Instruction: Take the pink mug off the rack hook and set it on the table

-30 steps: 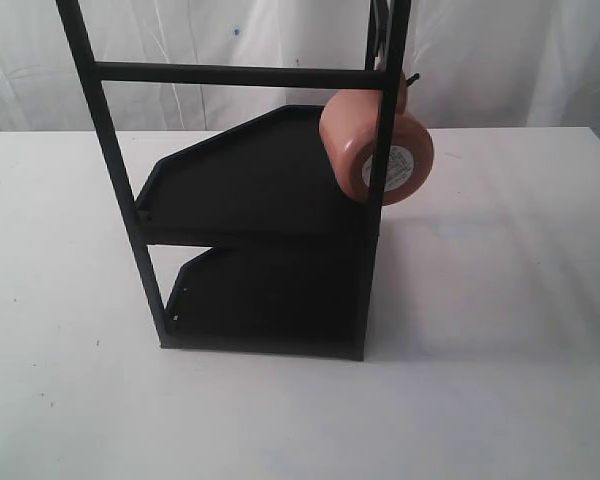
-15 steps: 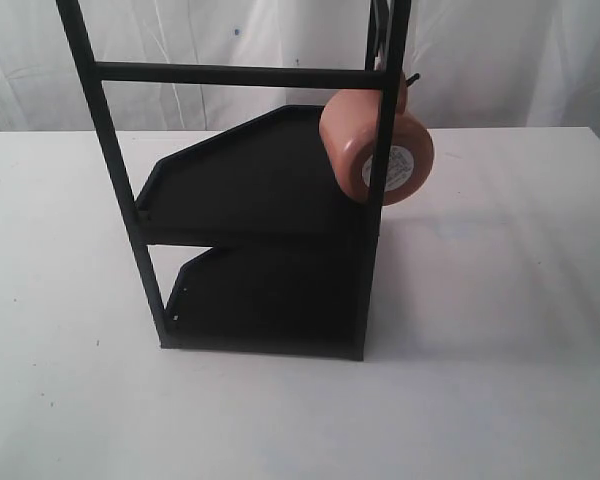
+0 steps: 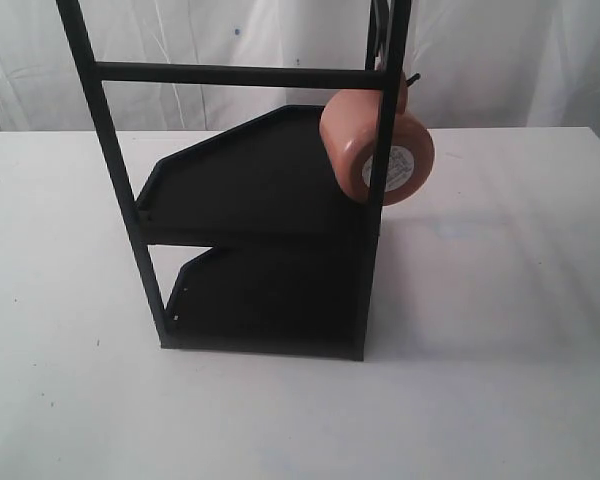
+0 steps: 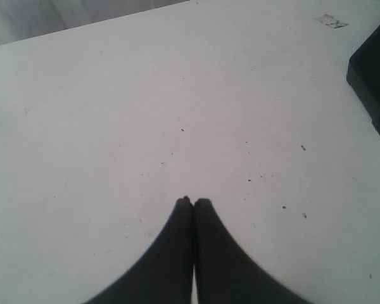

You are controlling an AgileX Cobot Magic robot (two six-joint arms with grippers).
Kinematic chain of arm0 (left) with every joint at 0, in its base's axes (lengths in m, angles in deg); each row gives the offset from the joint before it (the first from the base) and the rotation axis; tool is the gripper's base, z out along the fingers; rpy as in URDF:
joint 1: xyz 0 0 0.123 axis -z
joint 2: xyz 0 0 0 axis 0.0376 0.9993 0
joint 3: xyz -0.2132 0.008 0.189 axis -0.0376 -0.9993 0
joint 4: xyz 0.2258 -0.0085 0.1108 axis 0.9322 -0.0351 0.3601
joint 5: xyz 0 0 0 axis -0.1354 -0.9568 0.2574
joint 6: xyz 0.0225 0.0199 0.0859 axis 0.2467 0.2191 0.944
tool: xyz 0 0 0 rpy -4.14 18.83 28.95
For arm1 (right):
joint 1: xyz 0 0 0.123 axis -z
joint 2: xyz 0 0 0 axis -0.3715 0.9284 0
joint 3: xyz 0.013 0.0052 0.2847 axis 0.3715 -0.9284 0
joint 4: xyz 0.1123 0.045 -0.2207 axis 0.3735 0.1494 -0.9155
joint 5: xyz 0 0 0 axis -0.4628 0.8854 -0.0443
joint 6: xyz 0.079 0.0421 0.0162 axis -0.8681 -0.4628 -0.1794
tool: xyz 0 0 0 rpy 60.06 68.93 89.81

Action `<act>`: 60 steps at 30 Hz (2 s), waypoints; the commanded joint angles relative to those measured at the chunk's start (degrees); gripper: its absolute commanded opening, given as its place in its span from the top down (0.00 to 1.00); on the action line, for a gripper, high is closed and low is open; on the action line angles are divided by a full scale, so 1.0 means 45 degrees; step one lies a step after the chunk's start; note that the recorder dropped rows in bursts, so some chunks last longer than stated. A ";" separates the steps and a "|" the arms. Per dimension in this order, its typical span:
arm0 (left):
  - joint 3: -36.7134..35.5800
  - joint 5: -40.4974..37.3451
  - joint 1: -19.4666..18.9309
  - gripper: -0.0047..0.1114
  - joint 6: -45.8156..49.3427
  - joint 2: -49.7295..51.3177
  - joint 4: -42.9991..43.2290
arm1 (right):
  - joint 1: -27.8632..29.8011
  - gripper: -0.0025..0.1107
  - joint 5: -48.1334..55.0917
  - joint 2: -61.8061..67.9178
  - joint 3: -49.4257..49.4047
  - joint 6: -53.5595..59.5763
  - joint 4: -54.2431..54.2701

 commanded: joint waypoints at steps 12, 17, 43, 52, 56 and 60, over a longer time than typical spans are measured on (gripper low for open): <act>-0.0023 -0.0032 -0.0040 0.96 -0.0029 -0.0058 -0.0152 | -0.0022 0.98 0.7507 0.6674 0.4409 0.1616 -0.0446; -0.0023 -0.0032 -0.0040 0.96 -0.0029 -0.0058 -0.0152 | -0.0467 0.98 1.2149 0.9291 0.6579 0.4549 0.1005; -0.0023 -0.0032 -0.0040 0.96 -0.0029 -0.0058 -0.0152 | -0.1369 0.98 1.6973 1.7576 1.7684 0.8326 0.4594; -0.0023 -0.0032 -0.0040 0.96 -0.0029 -0.0058 -0.0152 | 0.1552 0.98 1.9475 2.0417 1.8551 1.3284 1.3219; -0.0023 -0.0032 -0.0040 0.96 -0.0029 -0.0058 -0.0152 | 0.1825 0.98 2.0611 2.0417 1.8551 1.4939 1.3804; -0.0023 -0.0032 -0.0040 0.96 -0.0029 -0.0058 -0.0152 | 0.1676 0.98 2.0611 2.0417 1.8551 1.6447 1.4818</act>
